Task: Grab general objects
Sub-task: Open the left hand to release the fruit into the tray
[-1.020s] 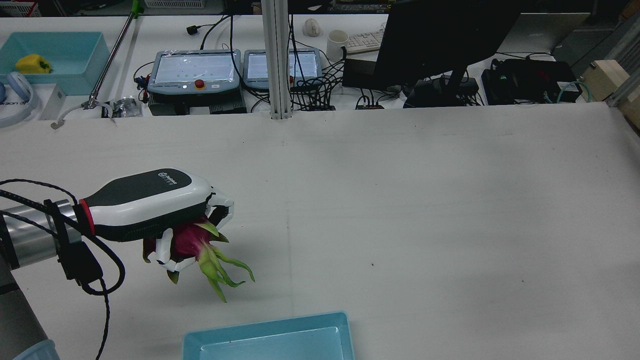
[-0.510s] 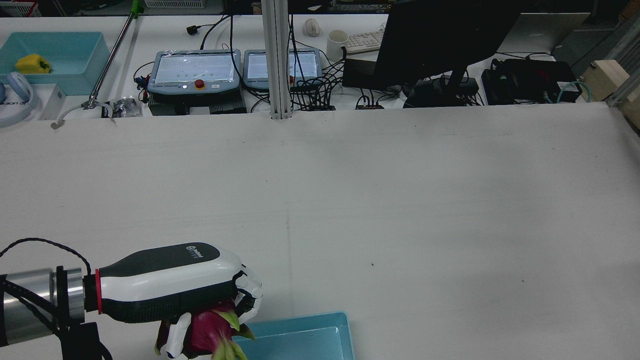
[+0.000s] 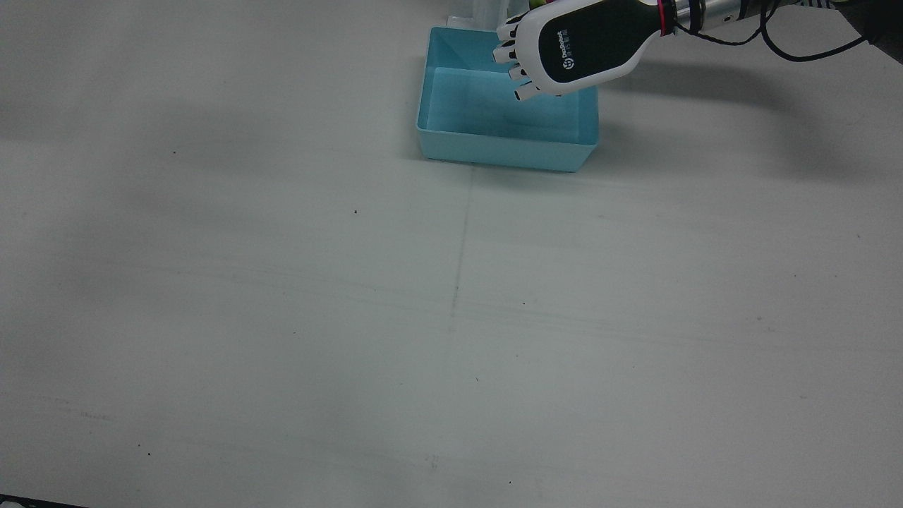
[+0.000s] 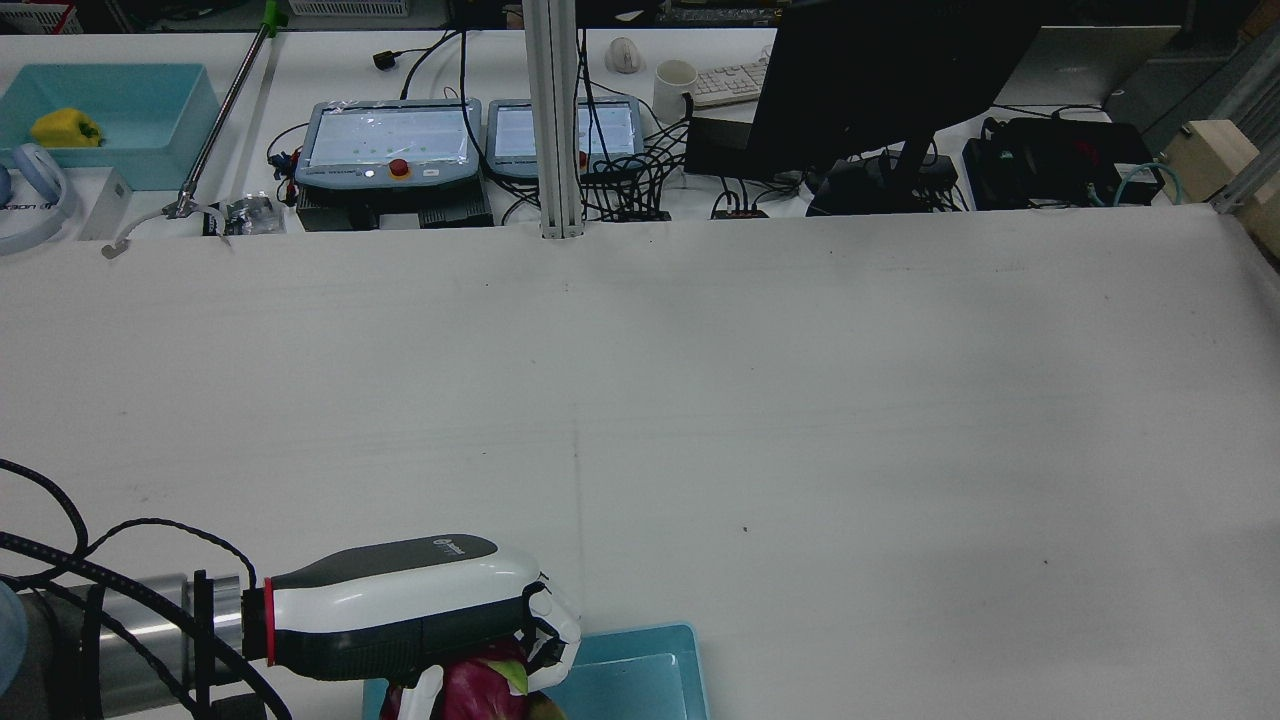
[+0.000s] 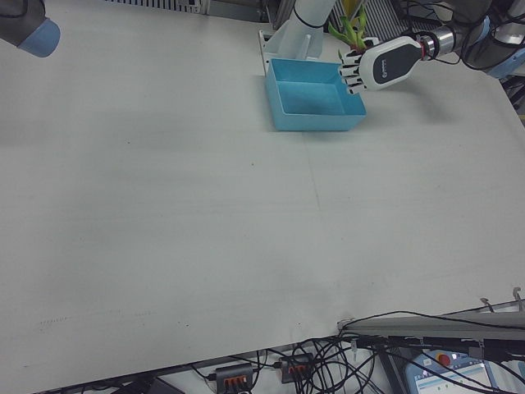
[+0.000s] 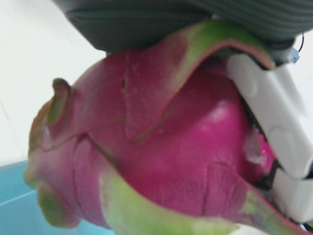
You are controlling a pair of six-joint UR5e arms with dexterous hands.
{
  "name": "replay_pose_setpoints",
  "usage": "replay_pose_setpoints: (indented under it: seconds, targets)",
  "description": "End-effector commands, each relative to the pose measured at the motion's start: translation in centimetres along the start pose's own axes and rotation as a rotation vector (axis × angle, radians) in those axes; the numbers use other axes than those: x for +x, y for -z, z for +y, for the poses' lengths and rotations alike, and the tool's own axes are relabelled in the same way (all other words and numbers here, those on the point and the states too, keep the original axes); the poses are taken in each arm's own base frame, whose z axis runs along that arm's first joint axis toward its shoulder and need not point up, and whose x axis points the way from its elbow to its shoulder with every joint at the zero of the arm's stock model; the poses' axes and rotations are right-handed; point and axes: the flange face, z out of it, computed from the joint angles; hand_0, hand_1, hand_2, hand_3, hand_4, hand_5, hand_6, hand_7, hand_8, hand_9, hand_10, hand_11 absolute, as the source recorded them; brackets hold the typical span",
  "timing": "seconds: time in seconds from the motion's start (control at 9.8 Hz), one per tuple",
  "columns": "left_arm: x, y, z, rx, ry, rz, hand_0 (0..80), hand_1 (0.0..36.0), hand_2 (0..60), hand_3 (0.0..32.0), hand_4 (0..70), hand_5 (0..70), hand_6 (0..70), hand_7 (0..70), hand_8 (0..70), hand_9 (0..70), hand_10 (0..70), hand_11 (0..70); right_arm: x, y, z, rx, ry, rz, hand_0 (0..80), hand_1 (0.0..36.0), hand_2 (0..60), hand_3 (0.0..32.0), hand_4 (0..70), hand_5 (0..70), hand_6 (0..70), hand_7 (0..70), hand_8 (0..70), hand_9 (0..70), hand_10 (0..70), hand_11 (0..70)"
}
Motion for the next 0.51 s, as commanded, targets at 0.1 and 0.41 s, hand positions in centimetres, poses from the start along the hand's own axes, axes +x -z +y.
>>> replay_pose_setpoints:
  seconds: [0.1, 0.41]
  targets:
    - [-2.2, -1.87, -0.6, -0.038, 0.028, -0.016, 49.6, 30.6, 60.0, 0.0, 0.5, 0.0, 0.0, 8.9, 0.0, 0.3, 0.0, 0.0, -0.01, 0.0, 0.0, 0.0, 0.0, 0.0, 0.0, 0.0, 0.0, 0.0, 0.0, 0.0, 0.0, 0.0, 0.0, 0.0, 0.0, 0.0]
    - [-1.99, -1.26, -0.8, -0.056, 0.026, -0.039, 47.1, 25.7, 55.3, 6.6, 0.0, 0.0, 0.0, 8.6, 0.0, 0.3, 0.0, 0.0, -0.01, 0.0, 0.0, 0.0, 0.0, 0.0, 0.0, 0.0, 0.0, 0.0, 0.0, 0.0, 0.0, 0.0, 0.0, 0.0, 0.0, 0.0]
